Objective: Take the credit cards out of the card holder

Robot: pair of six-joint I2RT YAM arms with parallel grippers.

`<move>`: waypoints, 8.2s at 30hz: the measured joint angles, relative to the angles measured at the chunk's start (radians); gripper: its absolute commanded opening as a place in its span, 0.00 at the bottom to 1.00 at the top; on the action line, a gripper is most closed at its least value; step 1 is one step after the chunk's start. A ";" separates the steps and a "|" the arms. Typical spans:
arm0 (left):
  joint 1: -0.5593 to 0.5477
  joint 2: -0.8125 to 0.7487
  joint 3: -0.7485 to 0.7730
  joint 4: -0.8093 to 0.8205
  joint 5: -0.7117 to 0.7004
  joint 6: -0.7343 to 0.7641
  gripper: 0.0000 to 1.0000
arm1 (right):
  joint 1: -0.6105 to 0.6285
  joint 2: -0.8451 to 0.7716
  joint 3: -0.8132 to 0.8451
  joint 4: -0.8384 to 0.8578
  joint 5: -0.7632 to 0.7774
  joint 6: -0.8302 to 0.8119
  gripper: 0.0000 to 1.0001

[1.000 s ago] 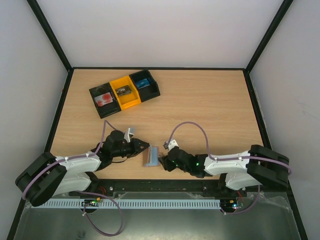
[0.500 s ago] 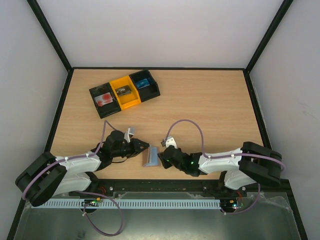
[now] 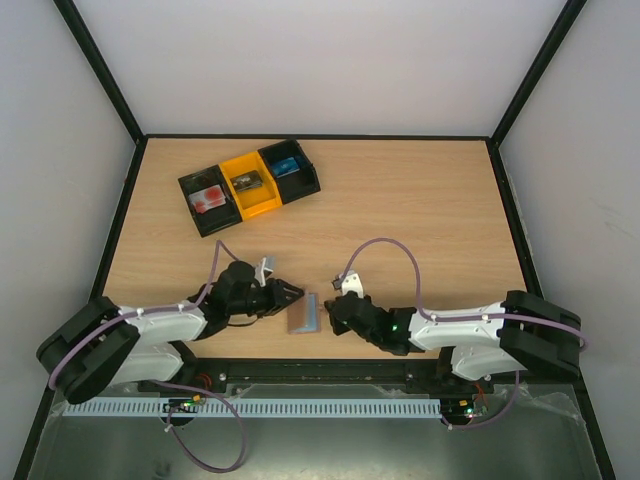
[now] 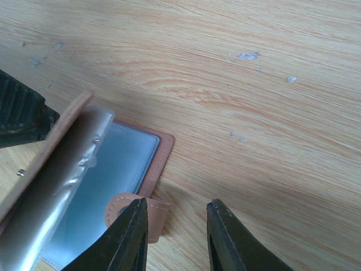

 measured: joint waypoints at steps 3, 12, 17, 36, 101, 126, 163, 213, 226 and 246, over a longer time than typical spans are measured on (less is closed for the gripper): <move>-0.009 0.033 0.003 0.006 0.000 -0.001 0.28 | 0.000 0.000 -0.008 0.000 -0.003 0.012 0.29; -0.019 0.076 0.004 0.031 0.000 -0.002 0.27 | 0.000 -0.018 -0.032 0.031 -0.066 -0.023 0.49; -0.019 0.078 0.004 0.034 -0.001 -0.002 0.27 | 0.000 0.018 -0.032 0.045 -0.077 -0.049 0.52; -0.020 0.097 0.009 0.036 0.000 -0.002 0.26 | 0.013 0.125 0.021 0.046 -0.069 -0.096 0.52; -0.081 0.179 0.076 -0.063 -0.117 0.092 0.21 | -0.127 0.072 -0.132 0.333 -0.359 0.191 0.16; -0.081 0.177 0.076 -0.067 -0.122 0.092 0.21 | -0.130 0.166 -0.105 0.396 -0.401 0.183 0.16; -0.081 0.177 0.076 -0.067 -0.125 0.092 0.21 | -0.130 0.181 -0.043 0.350 -0.375 0.187 0.18; -0.085 0.192 0.080 -0.047 -0.125 0.091 0.21 | -0.144 0.191 -0.047 0.322 -0.388 0.199 0.21; -0.085 0.203 0.080 -0.033 -0.123 0.088 0.21 | -0.144 0.149 -0.060 0.334 -0.394 0.209 0.18; -0.086 0.187 0.089 -0.037 -0.096 0.065 0.24 | -0.144 0.078 0.001 0.196 -0.411 0.006 0.29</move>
